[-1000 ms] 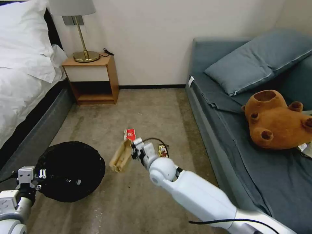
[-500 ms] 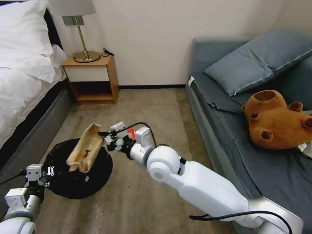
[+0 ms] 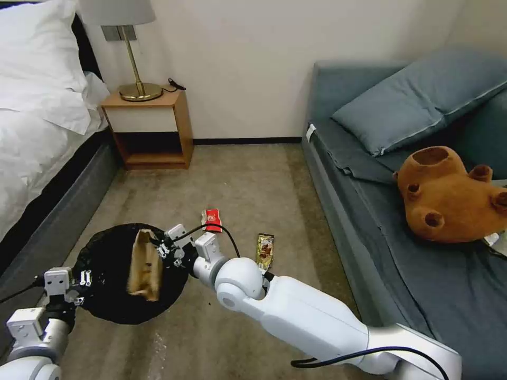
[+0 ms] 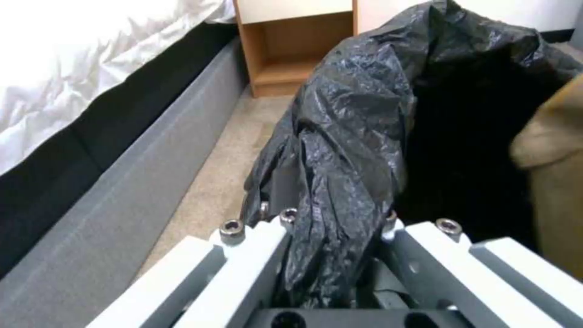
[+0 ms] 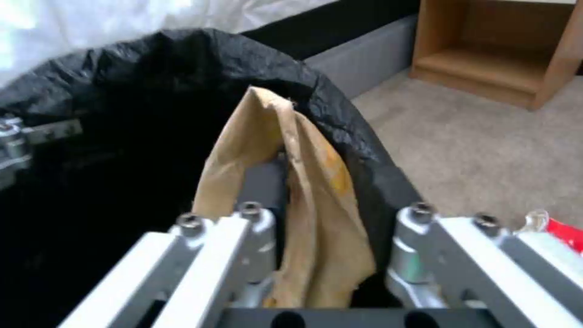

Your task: Pick up the trash bin, then pick up the garbage on the floor and place it into the trash bin.

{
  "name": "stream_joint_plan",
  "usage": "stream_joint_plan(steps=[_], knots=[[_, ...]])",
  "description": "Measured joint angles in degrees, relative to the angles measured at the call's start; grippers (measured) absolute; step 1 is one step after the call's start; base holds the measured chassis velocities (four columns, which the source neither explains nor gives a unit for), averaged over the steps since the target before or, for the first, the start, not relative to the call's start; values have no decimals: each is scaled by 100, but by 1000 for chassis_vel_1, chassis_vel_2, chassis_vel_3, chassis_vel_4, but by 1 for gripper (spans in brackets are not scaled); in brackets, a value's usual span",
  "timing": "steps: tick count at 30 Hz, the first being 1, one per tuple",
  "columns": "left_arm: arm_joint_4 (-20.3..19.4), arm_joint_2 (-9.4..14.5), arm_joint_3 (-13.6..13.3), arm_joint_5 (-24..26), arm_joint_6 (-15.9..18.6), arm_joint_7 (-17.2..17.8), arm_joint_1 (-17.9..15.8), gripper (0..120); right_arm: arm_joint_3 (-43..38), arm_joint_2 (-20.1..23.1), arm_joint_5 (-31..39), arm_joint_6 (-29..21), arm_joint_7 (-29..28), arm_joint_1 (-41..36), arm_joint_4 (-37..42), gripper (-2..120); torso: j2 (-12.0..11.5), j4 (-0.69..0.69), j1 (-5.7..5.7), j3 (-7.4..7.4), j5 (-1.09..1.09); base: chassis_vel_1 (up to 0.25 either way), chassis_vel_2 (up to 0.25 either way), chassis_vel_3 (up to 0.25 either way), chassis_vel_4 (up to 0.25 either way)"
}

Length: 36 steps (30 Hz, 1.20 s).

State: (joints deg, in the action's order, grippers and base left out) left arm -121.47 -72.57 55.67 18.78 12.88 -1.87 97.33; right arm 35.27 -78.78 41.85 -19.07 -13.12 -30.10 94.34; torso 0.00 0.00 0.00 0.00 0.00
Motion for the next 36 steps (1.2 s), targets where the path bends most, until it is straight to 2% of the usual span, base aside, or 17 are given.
stream_joint_plan(steps=[1, 4, 6, 7, 9, 10, 11, 12, 13, 14, 16, 17, 19, 24, 26, 29, 36], knots=[[11, -5, -21, -4, 8, 2, -38, 4, -2, 12, -53, 3, 5, -9, -5, 35, 0, 0, 0, 0, 0, 0, 0, 0, 0], [24, -9, -35, -5, 15, 7, -68, 4, -14, 19, -70, 3, 6, -16, -5, 40, 0, 0, 0, 0, 0, 0, 0, 0, 0], [56, -14, -66, -6, 36, 18, -133, 4, -61, 57, -83, 3, 6, -57, 40, 53, 0, 0, 0, 0, 0, 0, 0, 0, 0], [56, -14, -66, -6, 36, 18, -133, 4, -61, 57, -83, 3, 6, -57, 40, 53, 0, 0, 0, 0, 0, 0, 0, 0, 0], [62, -8, -63, -7, 41, 23, -154, 4, -90, 143, -149, -5, 5, -112, 196, 64, 0, 0, 0, 0, 0, 0, 0, 0, 0], [62, -8, -63, -7, 41, 23, -154, 4, -90, 143, -149, -5, 5, -112, 196, 64, 0, 0, 0, 0, 0, 0, 0, 0, 0], [70, 3, -45, -3, 41, 23, -159, 4, -135, 189, -231, 1, -55, -140, 261, 70, 0, 0, 0, 0, 0, 0, 0, 0, 0], [70, 3, -45, -3, 41, 23, -159, 4, -135, 189, -231, 1, -55, -140, 261, 70, 0, 0, 0, 0, 0, 0, 0, 0, 0], [101, 27, -16, 10, 41, 23, -173, 4, -222, 219, -273, 6, -167, -162, 280, 77, 0, 0, 0, 0, 0, 0, 0, 0, 0], [101, 27, -16, 10, 41, 23, -173, 4, -222, 219, -273, 6, -167, -162, 280, 77, 0, 0, 0, 0, 0, 0, 0, 0, 0], [261, 99, 69, 51, 40, 24, -233, 4, -538, 293, -281, 65, -407, -204, 200, 89, 0, 0, 0, 0, 1, 0, 0, 0, 0], [261, 99, 69, 51, 40, 24, -233, 4, -538, 293, -281, 65, -407, -204, 200, 89, 0, 0, 0, 0, 1, 0, 0, 0, 0], [391, 151, 128, 71, 25, 24, -260, 4, -815, 379, -276, 87, -547, -250, 84, 97, 0, 0, 0, 0, 1, 0, 0, 0, 0], [484, 181, 208, 85, -26, 24, -258, 4, -1108, 556, -294, 10, -919, -341, -175, 100, 0, 0, 0, 0, 1, 0, 0, 0, 0], [560, 195, 286, 115, -91, 10, -260, 4, -1399, 677, -449, -232, -1340, -489, -497, 100, 0, -1, 0, 0, 2, 0, 0, 0, 0], [632, 233, 352, 141, -146, 1, -279, 4, -1612, 685, -469, -386, -1564, -641, -676, 100, 0, -2, 0, 0, 1, 0, 0, 0, 0], [692, 311, 587, 269, -200, 0, -218, 4, -2047, 676, -685, -451, -1675, -1184, -974, 100, 0, -1, 0, 0, 1, 0, 0, 0, 0]])
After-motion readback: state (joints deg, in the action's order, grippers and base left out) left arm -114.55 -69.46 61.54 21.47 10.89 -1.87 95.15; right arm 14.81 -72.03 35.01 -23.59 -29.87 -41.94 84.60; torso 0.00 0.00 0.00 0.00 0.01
